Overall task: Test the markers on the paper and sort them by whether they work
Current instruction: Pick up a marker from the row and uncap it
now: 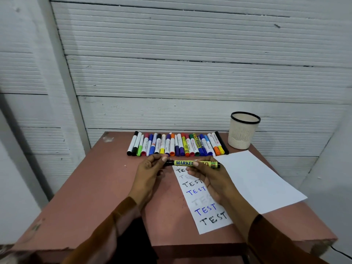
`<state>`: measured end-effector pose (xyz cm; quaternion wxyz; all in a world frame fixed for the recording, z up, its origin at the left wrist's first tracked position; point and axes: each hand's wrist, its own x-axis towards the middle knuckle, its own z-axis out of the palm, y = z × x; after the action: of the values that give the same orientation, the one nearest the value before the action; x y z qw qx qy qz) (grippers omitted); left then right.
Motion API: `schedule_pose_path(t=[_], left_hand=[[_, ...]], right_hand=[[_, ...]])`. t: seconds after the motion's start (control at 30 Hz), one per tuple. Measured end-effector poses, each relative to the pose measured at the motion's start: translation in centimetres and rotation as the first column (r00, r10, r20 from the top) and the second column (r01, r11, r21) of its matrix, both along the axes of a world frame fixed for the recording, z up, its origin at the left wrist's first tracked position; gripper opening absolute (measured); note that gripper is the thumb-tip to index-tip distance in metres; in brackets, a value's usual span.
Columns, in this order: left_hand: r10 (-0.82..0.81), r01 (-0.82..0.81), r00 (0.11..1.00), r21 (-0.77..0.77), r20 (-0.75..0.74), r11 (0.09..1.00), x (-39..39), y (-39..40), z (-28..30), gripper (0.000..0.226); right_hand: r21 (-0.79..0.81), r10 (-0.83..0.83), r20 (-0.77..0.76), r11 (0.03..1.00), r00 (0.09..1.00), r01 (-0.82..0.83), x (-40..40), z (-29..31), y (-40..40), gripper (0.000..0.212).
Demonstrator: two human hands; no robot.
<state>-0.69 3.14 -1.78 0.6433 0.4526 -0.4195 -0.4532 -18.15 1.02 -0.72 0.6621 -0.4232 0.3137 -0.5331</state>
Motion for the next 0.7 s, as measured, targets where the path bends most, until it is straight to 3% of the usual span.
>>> schedule_pose_path(t=[0.07,0.17,0.3,0.37,0.43,0.5,0.6,0.7], left_hand=[[0.008,-0.008,1.000,-0.009,0.012,1.000,-0.2,0.1,0.1,0.015],[0.009,-0.009,1.000,-0.008,-0.022,1.000,-0.3,0.1,0.3,0.015],[0.069,-0.070,0.959,0.004,-0.275,0.998,0.0,-0.5,0.4,0.011],[0.087,-0.083,0.928,0.027,-0.361,0.996,0.0,-0.9,0.6,0.013],[0.070,-0.057,0.885,0.043,-0.460,0.997,-0.6,-1.3,1.2,0.018],[0.046,-0.027,0.823,0.042,-0.566,0.999,-1.4,-1.5,2.2,0.025],[0.040,-0.036,0.821,0.019,-0.569,0.999,-2.1,-1.6,3.6,0.030],[0.006,-0.019,0.815,-0.016,-0.579,1.000,-2.5,-1.6,4.3,0.031]], right_hand=[[0.014,0.042,0.050,0.999,0.998,-0.043,0.3,0.2,0.0,0.005],[0.015,0.064,0.057,0.998,0.996,-0.065,0.2,0.5,-0.1,0.012],[-0.084,-0.048,-0.285,0.996,0.957,0.025,-0.3,1.0,-0.1,0.015],[-0.169,-0.117,-0.559,0.985,0.821,0.026,0.1,1.1,0.2,0.018],[-0.301,-0.213,-0.810,0.950,0.546,-0.076,1.1,1.2,0.8,0.018],[-0.438,-0.364,-0.881,0.868,0.303,-0.232,2.3,1.2,1.7,0.030],[-0.550,-0.501,-0.835,0.769,0.229,-0.325,3.7,1.9,2.9,0.041],[-0.559,-0.562,-0.822,0.765,0.093,-0.321,4.2,2.4,2.9,0.039]])
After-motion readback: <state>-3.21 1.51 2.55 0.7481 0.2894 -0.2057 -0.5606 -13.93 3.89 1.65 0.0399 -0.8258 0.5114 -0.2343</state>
